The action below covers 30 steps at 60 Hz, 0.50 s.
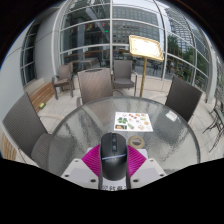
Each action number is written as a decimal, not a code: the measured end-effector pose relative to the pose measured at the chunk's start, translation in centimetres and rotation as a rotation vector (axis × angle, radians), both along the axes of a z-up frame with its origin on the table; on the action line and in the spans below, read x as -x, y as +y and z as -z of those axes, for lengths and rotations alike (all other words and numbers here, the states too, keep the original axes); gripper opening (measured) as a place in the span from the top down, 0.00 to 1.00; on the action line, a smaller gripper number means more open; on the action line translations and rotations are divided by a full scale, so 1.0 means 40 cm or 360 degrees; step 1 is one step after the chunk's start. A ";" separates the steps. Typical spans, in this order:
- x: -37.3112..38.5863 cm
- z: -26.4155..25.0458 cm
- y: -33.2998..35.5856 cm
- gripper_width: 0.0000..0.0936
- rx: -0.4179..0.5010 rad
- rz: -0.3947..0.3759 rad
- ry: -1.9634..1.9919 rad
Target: Arrange mouse
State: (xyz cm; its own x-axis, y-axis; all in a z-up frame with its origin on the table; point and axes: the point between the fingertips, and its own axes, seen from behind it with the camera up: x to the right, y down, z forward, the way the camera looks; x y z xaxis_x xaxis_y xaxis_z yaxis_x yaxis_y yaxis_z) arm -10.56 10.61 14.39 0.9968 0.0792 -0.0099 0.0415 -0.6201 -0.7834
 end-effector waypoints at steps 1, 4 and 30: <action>0.001 0.030 -0.001 0.66 0.0028 0.0000 -0.0012; 0.007 0.122 -0.010 0.66 0.0110 0.0006 -0.0026; -0.041 0.402 -0.056 0.61 0.0232 0.0103 -0.0068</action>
State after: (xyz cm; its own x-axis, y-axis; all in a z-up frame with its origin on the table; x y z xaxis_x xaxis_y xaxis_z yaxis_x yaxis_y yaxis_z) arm -8.90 8.36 -1.68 0.9995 0.0158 0.0256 0.0290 -0.7294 -0.6834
